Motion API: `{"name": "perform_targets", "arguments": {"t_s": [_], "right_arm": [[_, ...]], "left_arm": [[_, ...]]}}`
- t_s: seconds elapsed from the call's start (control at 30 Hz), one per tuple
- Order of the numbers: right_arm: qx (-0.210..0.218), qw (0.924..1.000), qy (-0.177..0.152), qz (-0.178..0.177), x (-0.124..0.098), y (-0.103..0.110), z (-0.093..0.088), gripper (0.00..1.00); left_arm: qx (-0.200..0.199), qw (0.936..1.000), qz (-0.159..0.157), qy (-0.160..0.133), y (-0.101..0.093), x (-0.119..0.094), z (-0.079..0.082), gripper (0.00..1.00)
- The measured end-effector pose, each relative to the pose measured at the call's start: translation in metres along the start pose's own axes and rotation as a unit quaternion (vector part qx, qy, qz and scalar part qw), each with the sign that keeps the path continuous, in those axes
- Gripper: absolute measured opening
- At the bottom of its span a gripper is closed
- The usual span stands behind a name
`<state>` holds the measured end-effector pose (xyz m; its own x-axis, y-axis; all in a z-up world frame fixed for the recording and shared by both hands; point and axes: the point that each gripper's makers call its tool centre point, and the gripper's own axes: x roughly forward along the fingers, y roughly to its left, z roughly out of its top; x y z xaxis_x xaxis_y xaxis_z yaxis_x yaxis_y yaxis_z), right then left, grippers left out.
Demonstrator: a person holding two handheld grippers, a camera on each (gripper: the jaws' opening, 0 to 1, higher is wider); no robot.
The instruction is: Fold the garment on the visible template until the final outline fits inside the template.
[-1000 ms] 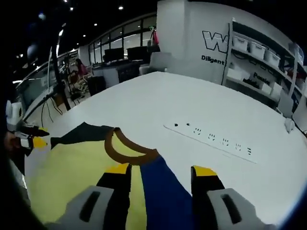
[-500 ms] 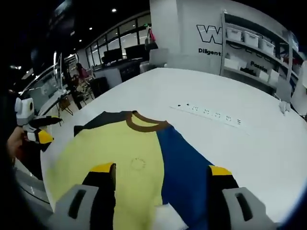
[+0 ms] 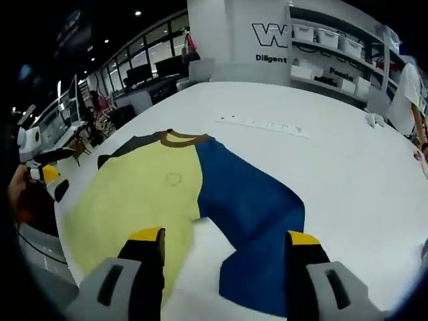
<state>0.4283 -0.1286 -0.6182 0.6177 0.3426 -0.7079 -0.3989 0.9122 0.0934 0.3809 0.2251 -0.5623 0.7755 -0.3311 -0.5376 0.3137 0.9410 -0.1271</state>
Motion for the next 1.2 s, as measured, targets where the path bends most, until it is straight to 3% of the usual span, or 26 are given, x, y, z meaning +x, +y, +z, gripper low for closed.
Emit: {"name": "perform_targets", "arguments": {"t_s": [0.2, 0.4, 0.57, 0.63, 0.7, 0.83, 1.07, 1.17, 1.2], "right_arm": [[0.036, 0.9990, 0.004, -0.027, -0.009, -0.024, -0.020, 0.66], [0.068, 0.9961, 0.016, -0.054, -0.015, -0.034, -0.046, 0.61], [0.125, 0.9877, 0.020, -0.092, -0.018, -0.045, -0.066, 0.54], [0.130, 0.9849, 0.007, -0.114, -0.022, -0.050, -0.070, 0.48], [0.144, 0.9809, 0.009, -0.131, -0.025, -0.053, -0.074, 0.48], [0.176, 0.9743, 0.004, -0.141, -0.028, -0.054, -0.079, 0.53], [0.195, 0.9675, 0.015, -0.160, -0.031, -0.057, -0.091, 0.42], [0.246, 0.9515, 0.015, -0.184, -0.031, -0.060, -0.097, 0.26], [0.264, 0.9442, -0.001, -0.198, -0.031, -0.063, -0.094, 0.22]], "left_arm": [[0.021, 0.9998, 0.002, 0.008, -0.003, -0.008, -0.004, 0.99], [0.019, 0.9997, 0.001, 0.016, -0.004, -0.015, -0.012, 0.99], [0.021, 0.9996, 0.008, 0.015, 0.000, -0.018, -0.012, 0.99], [0.019, 0.9997, 0.008, 0.015, -0.001, -0.019, -0.012, 0.99], [0.018, 0.9997, 0.009, 0.013, -0.001, -0.021, -0.011, 0.99], [0.019, 0.9997, 0.010, 0.012, -0.002, -0.022, -0.011, 0.99], [0.023, 0.9996, 0.006, 0.018, -0.004, -0.023, -0.014, 0.97], [0.025, 0.9995, 0.005, 0.018, -0.005, -0.026, -0.015, 0.97], [0.026, 0.9995, 0.006, 0.018, -0.004, -0.026, -0.016, 0.97]]}}
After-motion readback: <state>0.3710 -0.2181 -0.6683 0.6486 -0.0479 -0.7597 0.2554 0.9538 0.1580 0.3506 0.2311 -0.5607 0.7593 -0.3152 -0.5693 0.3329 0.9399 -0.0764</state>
